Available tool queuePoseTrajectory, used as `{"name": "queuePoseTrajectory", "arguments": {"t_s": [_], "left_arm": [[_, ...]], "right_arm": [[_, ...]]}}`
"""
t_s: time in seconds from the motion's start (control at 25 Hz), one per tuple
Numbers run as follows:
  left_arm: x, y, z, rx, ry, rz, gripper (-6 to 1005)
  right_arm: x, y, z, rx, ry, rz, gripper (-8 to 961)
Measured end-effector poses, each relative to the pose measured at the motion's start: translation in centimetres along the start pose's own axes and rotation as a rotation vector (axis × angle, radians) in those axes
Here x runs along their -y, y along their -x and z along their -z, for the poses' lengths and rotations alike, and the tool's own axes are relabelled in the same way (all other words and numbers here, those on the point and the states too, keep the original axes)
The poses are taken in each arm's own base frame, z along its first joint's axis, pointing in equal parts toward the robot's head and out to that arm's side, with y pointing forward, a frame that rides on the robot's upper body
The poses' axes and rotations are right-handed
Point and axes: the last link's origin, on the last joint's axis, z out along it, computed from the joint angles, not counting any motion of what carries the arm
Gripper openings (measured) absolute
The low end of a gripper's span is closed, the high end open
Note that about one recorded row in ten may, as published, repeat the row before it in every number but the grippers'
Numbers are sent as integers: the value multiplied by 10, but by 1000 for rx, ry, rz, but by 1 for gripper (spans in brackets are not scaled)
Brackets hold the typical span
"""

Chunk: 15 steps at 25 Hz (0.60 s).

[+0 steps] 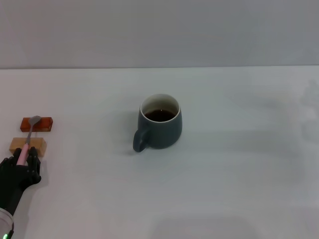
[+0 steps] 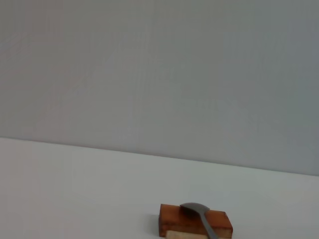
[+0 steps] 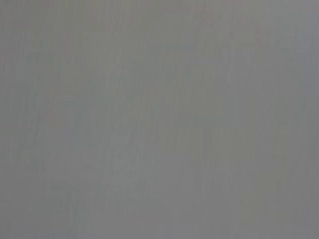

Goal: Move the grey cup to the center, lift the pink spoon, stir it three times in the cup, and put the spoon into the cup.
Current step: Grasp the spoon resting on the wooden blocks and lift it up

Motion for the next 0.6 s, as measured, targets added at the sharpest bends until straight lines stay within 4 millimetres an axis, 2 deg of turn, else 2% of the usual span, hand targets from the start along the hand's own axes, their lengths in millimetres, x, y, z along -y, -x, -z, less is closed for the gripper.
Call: {"name": "queuePoseTrajectory", "arguments": {"t_s": [0.6], "left_arm": [[-1, -1, -1, -2, 2, -1, 242]], "right_arm": [[1, -2, 2, -5, -3, 0, 20]]}}
